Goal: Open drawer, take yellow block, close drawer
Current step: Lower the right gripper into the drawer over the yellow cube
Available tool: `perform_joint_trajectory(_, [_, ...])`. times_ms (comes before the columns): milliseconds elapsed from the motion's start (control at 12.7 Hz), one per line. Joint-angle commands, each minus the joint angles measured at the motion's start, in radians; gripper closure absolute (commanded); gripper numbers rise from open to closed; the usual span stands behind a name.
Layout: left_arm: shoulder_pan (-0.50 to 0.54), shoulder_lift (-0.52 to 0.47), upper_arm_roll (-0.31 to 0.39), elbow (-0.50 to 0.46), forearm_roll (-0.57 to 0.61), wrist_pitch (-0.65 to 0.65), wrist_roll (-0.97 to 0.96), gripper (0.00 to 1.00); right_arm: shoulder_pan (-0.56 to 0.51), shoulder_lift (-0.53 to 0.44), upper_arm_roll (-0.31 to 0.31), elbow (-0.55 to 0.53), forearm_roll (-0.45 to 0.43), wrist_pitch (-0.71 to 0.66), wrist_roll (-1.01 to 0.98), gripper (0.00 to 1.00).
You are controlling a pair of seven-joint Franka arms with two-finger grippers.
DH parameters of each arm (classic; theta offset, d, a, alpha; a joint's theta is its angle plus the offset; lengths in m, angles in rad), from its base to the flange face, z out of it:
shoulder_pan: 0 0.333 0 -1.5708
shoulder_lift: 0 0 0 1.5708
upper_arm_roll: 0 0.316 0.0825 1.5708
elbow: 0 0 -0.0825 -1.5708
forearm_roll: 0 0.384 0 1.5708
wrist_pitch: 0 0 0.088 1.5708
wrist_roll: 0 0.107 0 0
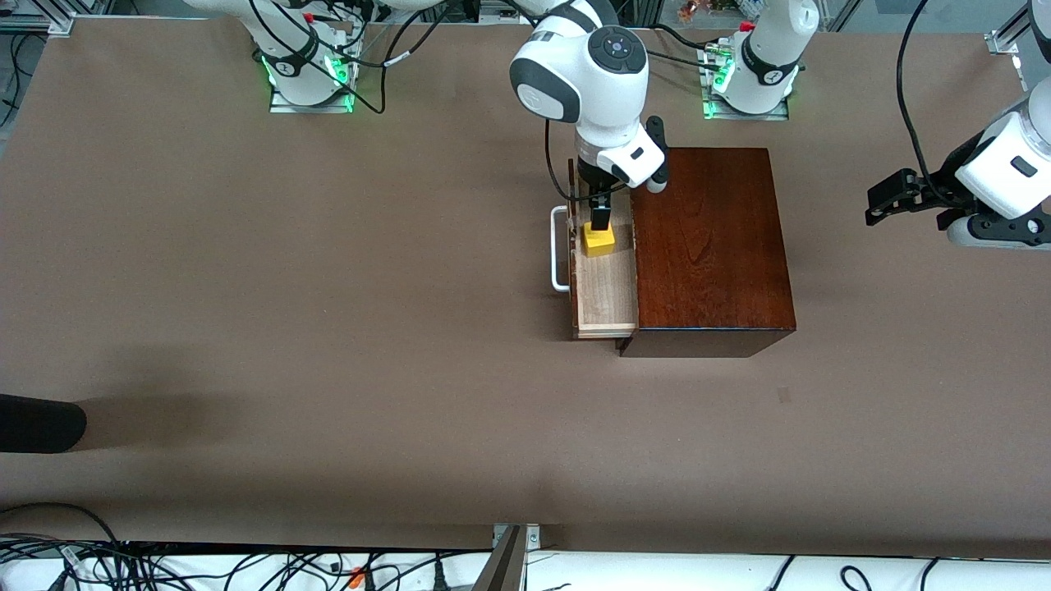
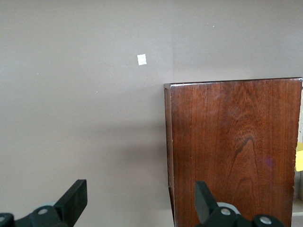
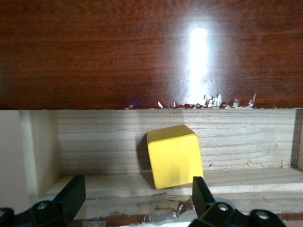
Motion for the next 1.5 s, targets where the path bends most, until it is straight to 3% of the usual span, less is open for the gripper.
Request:
perform_joint_trajectory(0, [0.004, 0.013, -0.006, 0.026, 0.020, -0.008, 0.005, 0.00, 0.027, 0.037, -0.011, 0.035, -0.027, 0.003, -0.008, 0.00])
perform_joint_trajectory(394, [0.005, 0.015, -0.004, 0.026, 0.020, -0.009, 0.004, 0.00, 0.027, 0.069, -0.027, 0.035, -0.041, 0.066, -0.008, 0.00])
perform_joint_trajectory(1418, [0.005, 0.015, -0.004, 0.028, 0.020, -0.011, 0.002, 0.00, 0.017, 0.066, -0.030, 0.048, -0.039, 0.072, -0.006, 0.00])
